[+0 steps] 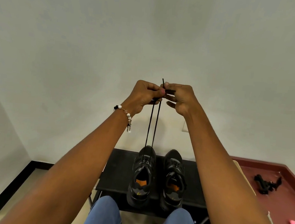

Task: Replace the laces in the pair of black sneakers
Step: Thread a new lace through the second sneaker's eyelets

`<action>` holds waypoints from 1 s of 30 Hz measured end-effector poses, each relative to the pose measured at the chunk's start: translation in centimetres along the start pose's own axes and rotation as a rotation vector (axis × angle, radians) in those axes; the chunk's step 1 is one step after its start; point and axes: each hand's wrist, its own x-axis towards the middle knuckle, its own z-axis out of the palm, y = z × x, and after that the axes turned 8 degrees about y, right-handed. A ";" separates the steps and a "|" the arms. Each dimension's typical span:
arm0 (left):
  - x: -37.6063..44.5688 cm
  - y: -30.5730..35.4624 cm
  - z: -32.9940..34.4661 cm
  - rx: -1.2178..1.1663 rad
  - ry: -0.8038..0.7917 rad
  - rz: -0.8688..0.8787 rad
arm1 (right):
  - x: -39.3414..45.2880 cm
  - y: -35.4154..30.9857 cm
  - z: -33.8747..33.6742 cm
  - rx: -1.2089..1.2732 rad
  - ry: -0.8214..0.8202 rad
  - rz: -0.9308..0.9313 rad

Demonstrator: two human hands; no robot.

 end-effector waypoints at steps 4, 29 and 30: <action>-0.1 0.1 0.2 -0.018 0.065 0.020 | 0.0 1.7 -0.4 -0.010 -0.095 0.065; 1.6 -1.7 0.9 0.334 0.308 0.290 | 0.4 4.9 0.4 -0.447 -0.014 -0.392; 1.5 -1.4 0.8 0.284 0.306 0.243 | 0.5 4.8 0.0 -0.406 -0.055 -0.327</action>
